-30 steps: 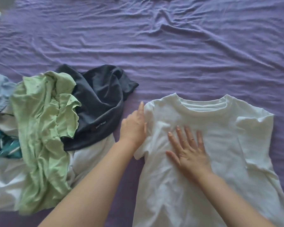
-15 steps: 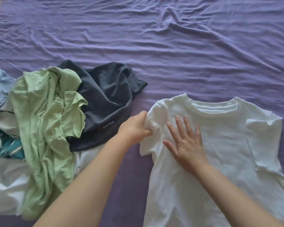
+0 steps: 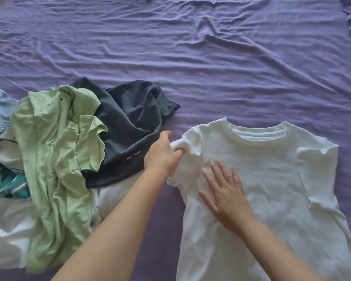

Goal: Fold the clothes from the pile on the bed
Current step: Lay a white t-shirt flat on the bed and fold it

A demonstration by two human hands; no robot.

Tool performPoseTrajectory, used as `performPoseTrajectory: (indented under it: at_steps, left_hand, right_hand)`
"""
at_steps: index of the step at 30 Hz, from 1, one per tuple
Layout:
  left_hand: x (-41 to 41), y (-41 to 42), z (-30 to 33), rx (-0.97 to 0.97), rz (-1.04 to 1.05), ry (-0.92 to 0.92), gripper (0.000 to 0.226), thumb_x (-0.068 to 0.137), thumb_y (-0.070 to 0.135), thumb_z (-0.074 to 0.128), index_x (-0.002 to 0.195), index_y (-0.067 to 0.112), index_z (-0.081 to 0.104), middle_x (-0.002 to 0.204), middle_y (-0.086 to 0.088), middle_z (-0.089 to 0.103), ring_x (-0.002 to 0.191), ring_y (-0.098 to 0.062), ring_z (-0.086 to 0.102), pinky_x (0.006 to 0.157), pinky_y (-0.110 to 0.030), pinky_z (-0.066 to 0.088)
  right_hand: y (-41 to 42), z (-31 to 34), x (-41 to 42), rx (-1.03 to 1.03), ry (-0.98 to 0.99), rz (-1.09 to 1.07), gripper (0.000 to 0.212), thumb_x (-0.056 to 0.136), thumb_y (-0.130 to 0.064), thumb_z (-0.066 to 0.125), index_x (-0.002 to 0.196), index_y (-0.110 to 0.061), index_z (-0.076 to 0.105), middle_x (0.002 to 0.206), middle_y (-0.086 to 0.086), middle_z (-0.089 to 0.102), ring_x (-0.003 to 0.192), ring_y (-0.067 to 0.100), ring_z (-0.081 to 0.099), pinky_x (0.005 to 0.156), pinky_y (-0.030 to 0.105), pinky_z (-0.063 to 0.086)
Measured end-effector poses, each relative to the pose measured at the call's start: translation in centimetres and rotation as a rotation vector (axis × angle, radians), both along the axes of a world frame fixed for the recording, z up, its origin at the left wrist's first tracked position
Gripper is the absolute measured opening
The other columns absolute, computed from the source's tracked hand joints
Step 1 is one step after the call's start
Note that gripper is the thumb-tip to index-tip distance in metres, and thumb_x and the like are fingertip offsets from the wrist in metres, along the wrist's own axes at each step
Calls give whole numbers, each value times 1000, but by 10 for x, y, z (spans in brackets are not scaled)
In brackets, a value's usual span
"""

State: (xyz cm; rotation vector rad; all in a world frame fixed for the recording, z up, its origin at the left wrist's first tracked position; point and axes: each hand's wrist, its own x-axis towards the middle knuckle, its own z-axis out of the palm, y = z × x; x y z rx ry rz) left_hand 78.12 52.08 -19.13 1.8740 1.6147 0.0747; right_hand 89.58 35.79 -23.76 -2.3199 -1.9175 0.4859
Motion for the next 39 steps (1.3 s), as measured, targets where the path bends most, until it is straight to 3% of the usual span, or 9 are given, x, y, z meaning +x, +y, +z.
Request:
performPoseTrajectory:
  at_steps: [3,5,8,13,16,20,29,35,39]
  left_hand:
    - [15,-4,9,-183,130,-146,50,83,26,60,130,17,46,118,-4,58,98,-25,58,68,-30,47]
    - [27,-8,18,-531,280,-412,40,83,23,63,121,17,51,111,-8,58,79,-27,65,56,-32,53]
    - [43,-17,22,-766,342,-725,31,90,15,60,119,12,48,105,-12,54,75,-27,66,63,-40,59]
    - [44,-49,-11,101,-330,-321,40,89,-4,42,124,10,57,127,-11,58,118,-25,54,99,-28,36]
    - [41,-70,-50,240,-677,83,51,99,34,35,148,21,26,158,2,15,147,-20,3,116,-40,0]
    - [27,-72,-86,330,-724,312,67,87,65,3,141,32,-22,148,13,-28,129,-11,-43,108,-50,-25]
    - [-3,-114,-58,160,-656,240,62,96,56,19,150,32,1,159,1,-11,144,-20,-17,115,-43,-9]
    - [-51,-196,-47,66,-668,326,61,98,48,28,150,32,2,158,-1,-15,142,-27,-24,115,-46,-7]
    - [-71,-242,-39,11,-592,331,60,98,45,30,150,35,2,158,-2,-15,143,-26,-23,117,-46,-1]
  right_hand:
    - [-4,13,7,193,50,-142,52,88,-38,40,129,-9,55,142,16,45,134,35,36,105,57,31]
    - [-13,16,15,273,35,-170,44,87,-30,52,125,-7,58,139,17,47,133,35,38,104,58,33]
    - [-30,14,27,282,20,-202,43,80,-18,68,121,-5,60,136,19,49,130,39,40,102,59,34]
    - [-55,3,33,197,-36,-202,53,93,-41,31,128,-9,55,139,15,48,134,31,35,108,51,26]
    - [-58,-11,31,106,-56,-188,61,95,-52,17,136,-19,48,145,12,42,139,26,22,108,51,14]
    - [-59,-33,32,61,-146,-126,60,90,-54,26,141,-24,37,147,12,38,140,30,24,108,57,14]
    - [-101,-19,8,13,-112,-90,59,90,-53,29,135,-21,49,142,14,45,137,32,32,109,49,12]
    - [-189,-5,2,-62,-52,-126,56,97,-53,7,136,-26,38,144,7,41,145,15,-6,110,45,10]
    - [-237,17,13,-90,-83,-280,66,98,-50,6,126,-21,59,136,12,52,136,27,33,107,47,15]
